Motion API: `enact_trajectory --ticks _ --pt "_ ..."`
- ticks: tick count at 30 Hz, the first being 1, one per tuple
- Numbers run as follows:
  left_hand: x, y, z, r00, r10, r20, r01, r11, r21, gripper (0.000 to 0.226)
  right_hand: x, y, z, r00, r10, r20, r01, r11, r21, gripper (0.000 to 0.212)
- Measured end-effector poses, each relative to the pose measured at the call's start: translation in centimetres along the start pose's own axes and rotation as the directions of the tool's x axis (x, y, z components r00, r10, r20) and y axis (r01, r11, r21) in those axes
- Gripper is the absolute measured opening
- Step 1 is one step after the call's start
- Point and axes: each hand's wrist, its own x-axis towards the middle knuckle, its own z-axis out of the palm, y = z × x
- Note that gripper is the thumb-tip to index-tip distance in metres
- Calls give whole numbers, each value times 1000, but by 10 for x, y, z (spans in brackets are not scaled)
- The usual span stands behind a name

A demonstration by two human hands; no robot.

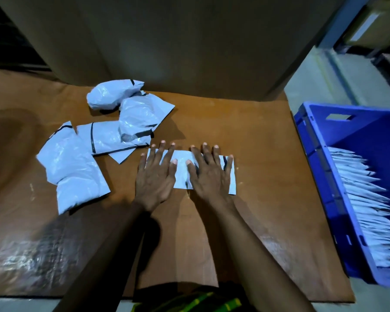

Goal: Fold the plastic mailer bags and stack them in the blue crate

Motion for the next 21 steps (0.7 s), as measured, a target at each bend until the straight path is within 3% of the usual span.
enact_trajectory --ticks 3,6,12,16,19,21 --pt "-9 -11 -4 988 -114 -104 117 993 21 58 4 -23 0 984 -174 31 173 984 50 59" --pt "-17 -20 6 973 -68 -220 85 994 70 52 2 -35 16 981 -195 16 194 981 17 57" --pt "-15 -19 6 987 -72 -144 93 985 147 54 6 -33 20 982 -175 64 177 984 -21 58" --pt "-17 -9 -7 989 -74 -127 78 997 22 61 3 -18 6 974 -214 77 208 975 82 59" --pt "-16 9 -7 988 113 -107 -112 994 13 57 -11 1 -1 987 -145 -74 148 988 42 57" --pt "-13 18 3 972 221 -79 -215 974 68 56 -17 10 0 992 -104 -74 107 994 34 57"
